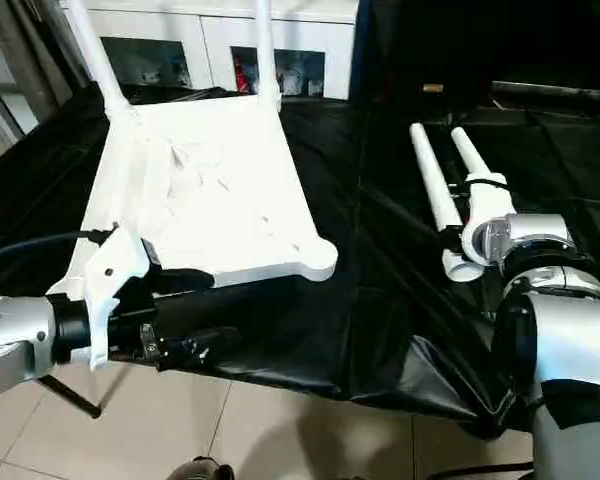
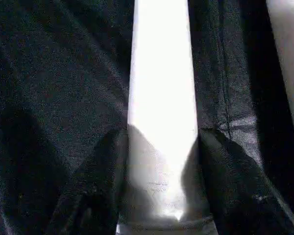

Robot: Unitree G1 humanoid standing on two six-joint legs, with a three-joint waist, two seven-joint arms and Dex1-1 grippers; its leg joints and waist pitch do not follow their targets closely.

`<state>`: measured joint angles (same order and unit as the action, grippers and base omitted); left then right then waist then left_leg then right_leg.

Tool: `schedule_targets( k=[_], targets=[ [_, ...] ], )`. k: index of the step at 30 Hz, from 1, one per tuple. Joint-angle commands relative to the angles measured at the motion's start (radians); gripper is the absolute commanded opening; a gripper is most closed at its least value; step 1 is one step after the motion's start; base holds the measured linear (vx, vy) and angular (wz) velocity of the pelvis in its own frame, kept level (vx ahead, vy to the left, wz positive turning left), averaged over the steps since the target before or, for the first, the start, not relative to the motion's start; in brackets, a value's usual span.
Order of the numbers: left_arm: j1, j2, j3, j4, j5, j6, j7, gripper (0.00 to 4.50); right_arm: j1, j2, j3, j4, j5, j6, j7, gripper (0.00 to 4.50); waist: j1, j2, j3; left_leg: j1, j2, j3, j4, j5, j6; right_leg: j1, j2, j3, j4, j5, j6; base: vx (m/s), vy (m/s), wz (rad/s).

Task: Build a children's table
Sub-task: Pick table leg

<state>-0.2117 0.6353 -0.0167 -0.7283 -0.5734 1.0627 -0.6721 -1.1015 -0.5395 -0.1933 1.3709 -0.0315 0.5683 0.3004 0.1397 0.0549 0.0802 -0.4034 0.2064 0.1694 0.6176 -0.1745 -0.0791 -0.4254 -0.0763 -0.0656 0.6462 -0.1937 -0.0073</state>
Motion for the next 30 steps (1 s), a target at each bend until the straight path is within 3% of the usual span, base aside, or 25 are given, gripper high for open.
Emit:
schedule_targets(
  k=[1,6,13,16,19,20,21,22,23,25,27,28,30],
  targets=[
    [-0.019,-0.001,-0.002,0.009,0.001,-0.013,0.011,4.5,0.002,-0.011,-0.036,-0.005,0.03,-0.001,-0.028,1.91,-0.003,-0.013,-0.071,0.017,0.005,0.001,-0.065,-0.242,-0.019,0.051,-0.043,0.034,-0.079,-0.24,-0.206,0.0,0.0,0.0],
    [-0.032,-0.032,0.005,0.04,0.006,-0.035,0.031,4.5,0.003,-0.017,-0.087,-0.009,0.073,-0.026,-0.055,1.9,0.003,-0.018,-0.087,0.012,0.003,0.003,-0.057,-0.178,-0.012,0.059,-0.042,0.033,-0.069,-0.158,-0.217,0.0,0.0,0.0],
    [-0.058,-0.103,0.041,0.119,-0.03,-0.085,0.031,4.5,-0.019,-0.017,-0.136,-0.034,0.121,-0.116,0.023,1.89,0.004,-0.018,-0.09,0.009,0.003,0.006,-0.05,-0.15,0.012,0.06,-0.042,0.032,-0.066,-0.126,-0.234,0.0,0.0,0.0],
    [-0.085,-0.15,0.044,0.181,-0.022,-0.147,0.042,4.5,-0.03,-0.006,-0.167,-0.07,0.17,-0.155,0.114,1.89,0.005,-0.026,-0.091,0.008,0.004,0.008,-0.049,-0.141,0.024,0.062,-0.042,0.033,-0.066,-0.13,-0.234,0.0,0.0,0.0],
    [-0.124,-0.224,0.065,0.247,-0.03,-0.168,0.082,4.5,-0.015,0.017,-0.155,-0.124,0.193,-0.172,0.229,1.89,0.006,-0.027,-0.093,0.008,0.006,0.008,-0.046,-0.128,0.036,0.062,-0.043,0.033,-0.064,-0.122,-0.237,0.0,0.0,0.0],
    [-0.149,-0.269,0.082,0.288,-0.039,-0.178,0.111,4.5,0.002,0.033,-0.141,-0.162,0.2,-0.179,0.295,1.89,0.002,-0.04,-0.093,0.006,0.005,0.011,-0.046,-0.12,0.043,0.065,-0.041,0.034,-0.065,-0.114,-0.238,0.0,0.0,0.0],
    [-0.174,-0.309,0.096,0.328,-0.047,-0.187,0.14,4.5,0.024,0.051,-0.133,-0.207,0.214,-0.178,0.352,1.89,0.006,-0.037,-0.093,0.006,0.005,0.011,-0.044,-0.119,0.048,0.064,-0.043,0.035,-0.065,-0.11,-0.241,0.0,0.0,0.0],
    [-0.211,-0.363,0.117,0.384,-0.064,-0.203,0.176,4.5,0.071,0.082,-0.121,-0.31,0.258,-0.146,0.422,1.89,0.004,-0.048,-0.094,0.006,0.006,0.012,-0.045,-0.114,0.055,0.066,-0.045,0.035,-0.067,-0.11,-0.237,0.0,0.0,0.0],
    [-0.211,-0.363,0.117,0.384,-0.064,-0.203,0.176,4.5,0.071,0.082,-0.121,-0.31,0.258,-0.146,0.422,1.89,0.007,-0.046,-0.091,0.005,0.003,0.013,-0.046,-0.107,0.06,0.068,-0.041,0.036,-0.068,-0.104,-0.225,0.0,0.0,0.0],
    [-0.285,-0.455,0.154,0.501,-0.084,-0.252,0.234,4.5,0.181,0.158,-0.107,-0.559,0.379,-0.037,0.51,1.89,0.01,-0.041,-0.099,0.011,0.007,0.008,-0.046,-0.067,0.082,0.066,-0.04,0.036,-0.064,-0.037,-0.225,0.0,0.0,0.0],
    [-0.302,-0.478,0.167,0.528,-0.092,-0.262,0.251,4.5,0.216,0.176,-0.094,-0.63,0.41,-0.008,0.528,1.89,0.011,-0.044,-0.103,0.014,0.012,0.005,-0.048,-0.072,0.087,0.068,-0.042,0.036,-0.06,-0.023,-0.227,0.0,0.0,0.0],
    [-0.334,-0.512,0.187,0.583,-0.103,-0.279,0.27,4.5,0.276,0.206,-0.054,-0.741,0.446,0.012,0.567,1.88,0.012,-0.046,-0.103,0.015,0.011,0.005,-0.05,-0.068,0.085,0.068,-0.043,0.034,-0.064,-0.019,-0.23,0.0,0.0,0.0],
    [-0.37,-0.544,0.203,0.648,-0.108,-0.295,0.286,4.5,0.34,0.236,-0.01,-0.841,0.477,0.019,0.609,1.88,0.018,-0.04,-0.105,0.021,0.014,0.005,-0.05,-0.082,0.078,0.065,-0.046,0.035,-0.065,-0.034,-0.23,0.0,0.0,0.0]
  ],
)
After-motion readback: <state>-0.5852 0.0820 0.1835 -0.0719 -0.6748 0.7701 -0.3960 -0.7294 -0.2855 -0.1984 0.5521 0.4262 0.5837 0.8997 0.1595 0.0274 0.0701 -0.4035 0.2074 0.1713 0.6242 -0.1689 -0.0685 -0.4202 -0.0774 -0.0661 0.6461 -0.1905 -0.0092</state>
